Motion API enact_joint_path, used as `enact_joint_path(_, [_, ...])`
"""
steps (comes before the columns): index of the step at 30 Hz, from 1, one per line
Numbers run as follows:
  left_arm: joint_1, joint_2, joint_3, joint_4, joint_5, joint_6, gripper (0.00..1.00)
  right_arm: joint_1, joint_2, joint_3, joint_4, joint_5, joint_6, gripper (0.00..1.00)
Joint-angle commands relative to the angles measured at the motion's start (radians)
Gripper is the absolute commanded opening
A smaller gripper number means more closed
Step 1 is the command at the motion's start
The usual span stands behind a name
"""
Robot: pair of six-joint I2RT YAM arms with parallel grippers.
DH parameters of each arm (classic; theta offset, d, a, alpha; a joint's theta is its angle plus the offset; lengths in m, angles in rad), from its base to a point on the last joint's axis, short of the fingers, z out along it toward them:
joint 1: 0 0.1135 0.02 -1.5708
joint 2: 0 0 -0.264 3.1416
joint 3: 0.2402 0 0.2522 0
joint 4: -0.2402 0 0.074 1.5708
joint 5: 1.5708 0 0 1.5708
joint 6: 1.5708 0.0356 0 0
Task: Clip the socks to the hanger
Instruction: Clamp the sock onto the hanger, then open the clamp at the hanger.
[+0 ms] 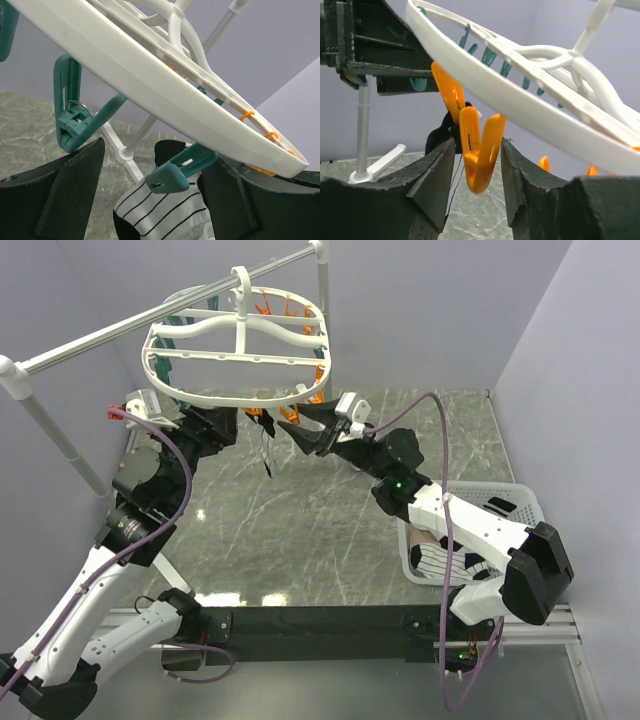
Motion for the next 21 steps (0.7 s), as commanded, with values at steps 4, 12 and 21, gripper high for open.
enact_joint_path(4, [0.008,-0.022,-0.003,0.02,0.014,0.005,0.82,-0.013,-0.003,0.05,0.002,-0.028,0.006,0.39])
enact_joint_path(12, [0.011,-0.019,-0.003,0.022,0.017,0.002,0.82,-0.013,-0.029,0.027,-0.032,0.007,-0.007,0.33])
enact_joint_path(21, [0.015,-0.019,-0.004,0.025,0.027,-0.004,0.82,-0.014,-0.043,0.019,-0.067,0.029,0.005,0.37])
